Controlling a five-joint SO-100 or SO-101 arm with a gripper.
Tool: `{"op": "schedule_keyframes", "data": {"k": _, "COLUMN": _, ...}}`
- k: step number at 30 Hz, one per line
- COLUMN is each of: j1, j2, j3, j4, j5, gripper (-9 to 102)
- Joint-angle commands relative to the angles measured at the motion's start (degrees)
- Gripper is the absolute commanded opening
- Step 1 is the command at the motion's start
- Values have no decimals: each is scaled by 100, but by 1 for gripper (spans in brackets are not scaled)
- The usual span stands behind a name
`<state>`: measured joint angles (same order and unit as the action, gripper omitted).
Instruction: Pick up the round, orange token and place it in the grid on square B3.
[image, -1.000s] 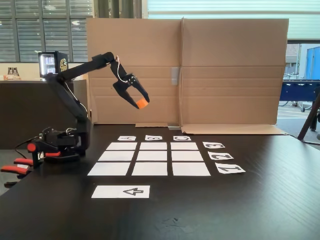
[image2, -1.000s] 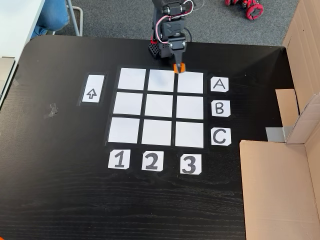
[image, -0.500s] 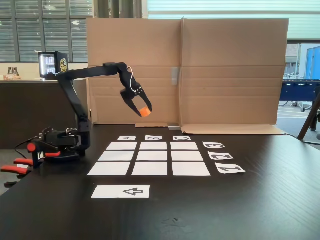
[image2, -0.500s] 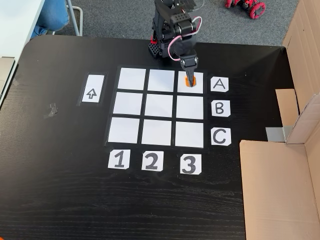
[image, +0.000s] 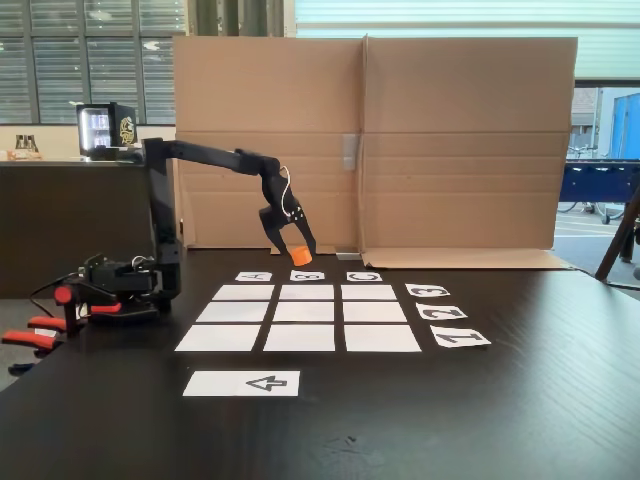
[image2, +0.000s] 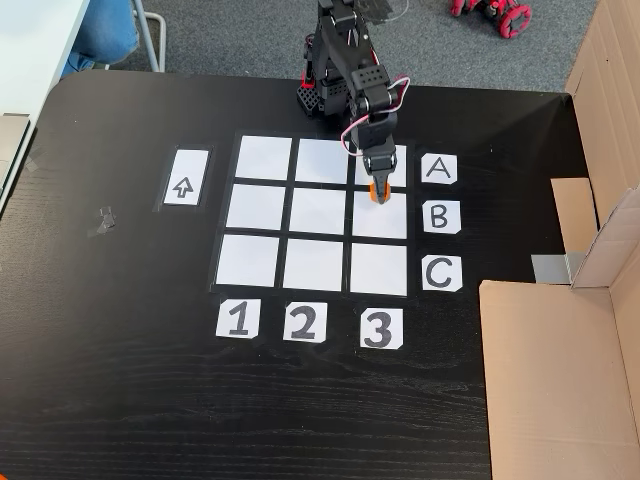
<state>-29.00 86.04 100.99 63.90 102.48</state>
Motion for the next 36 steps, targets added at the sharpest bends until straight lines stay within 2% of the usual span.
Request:
{"op": "schedule_keyframes", "data": {"k": 1, "j1": 62, "j2": -185, "j3": -88, "j4": -97, "j5": 105, "gripper": -1}}
{"op": "schedule_keyframes", "data": {"k": 18, "j1": 176, "j2": -703, "j3": -88, "j4": -325, "j5": 316, "gripper": -1}}
{"op": "schedule_keyframes", "data": {"k": 22, "j1": 211, "j2": -729, "j3": -9, "j4": -325, "j5": 650, "gripper": 28}}
{"op": "schedule_keyframes", "data": {"k": 24, "j1": 220, "j2": -721, "j3": 18, "j4": -325, "j5": 729, "gripper": 36}}
{"op": "schedule_keyframes", "data": {"k": 30, "j1": 149, "j2": -483, "j3": 176, "j4": -387, "j5": 747, "gripper": 45}}
{"op": "schedule_keyframes", "data": {"k": 36, "j1": 158, "j2": 659, "j3": 1195, "j4": -1125, "j5": 712, "gripper": 50}}
